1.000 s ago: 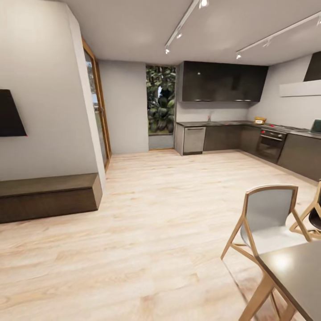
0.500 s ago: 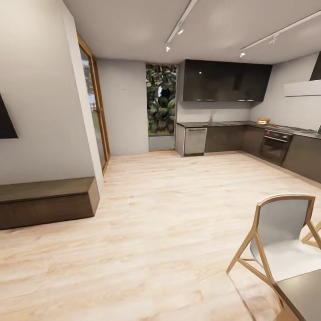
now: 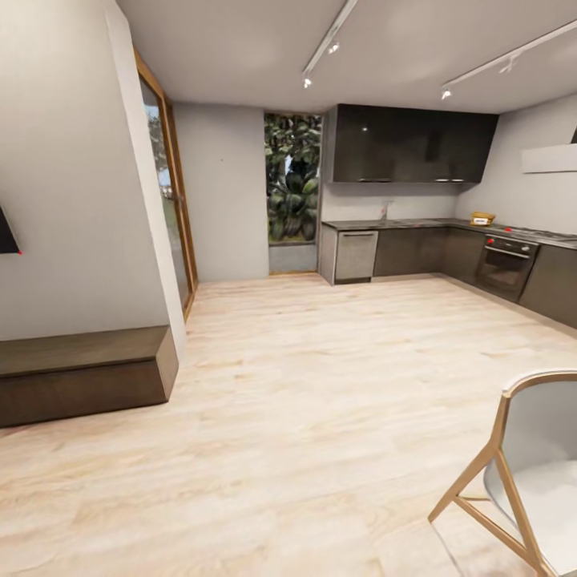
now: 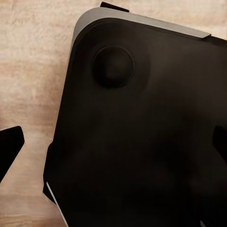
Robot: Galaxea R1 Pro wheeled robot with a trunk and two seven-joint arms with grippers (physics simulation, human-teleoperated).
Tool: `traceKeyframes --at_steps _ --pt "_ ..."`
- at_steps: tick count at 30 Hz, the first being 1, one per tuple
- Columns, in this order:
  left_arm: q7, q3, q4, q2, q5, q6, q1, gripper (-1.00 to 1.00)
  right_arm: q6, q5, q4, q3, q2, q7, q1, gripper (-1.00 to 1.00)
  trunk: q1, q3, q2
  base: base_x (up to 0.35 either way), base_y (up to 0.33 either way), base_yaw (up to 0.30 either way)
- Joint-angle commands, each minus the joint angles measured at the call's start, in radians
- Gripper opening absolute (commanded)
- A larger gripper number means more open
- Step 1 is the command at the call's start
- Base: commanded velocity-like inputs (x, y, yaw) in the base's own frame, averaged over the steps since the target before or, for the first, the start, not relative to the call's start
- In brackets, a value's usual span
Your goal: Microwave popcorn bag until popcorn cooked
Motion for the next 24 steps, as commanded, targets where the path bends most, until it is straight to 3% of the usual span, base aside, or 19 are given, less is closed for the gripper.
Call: traceKeyframes --at_steps 1,24 --pt "0.001 0.000 -0.002 0.000 0.005 0.002 0.000 1.00 -0.002 0.002 0.000 0.004 0.000 -0.005 0.000 1.00 0.001 -0.001 0.000 0.326 0.150 0.000" --pt "0.003 0.000 0.000 0.000 0.006 0.003 0.000 1.00 -0.004 0.000 0.000 0.004 0.000 -0.007 0.000 1.00 0.001 -0.001 0.000 0.326 0.114 0.000"
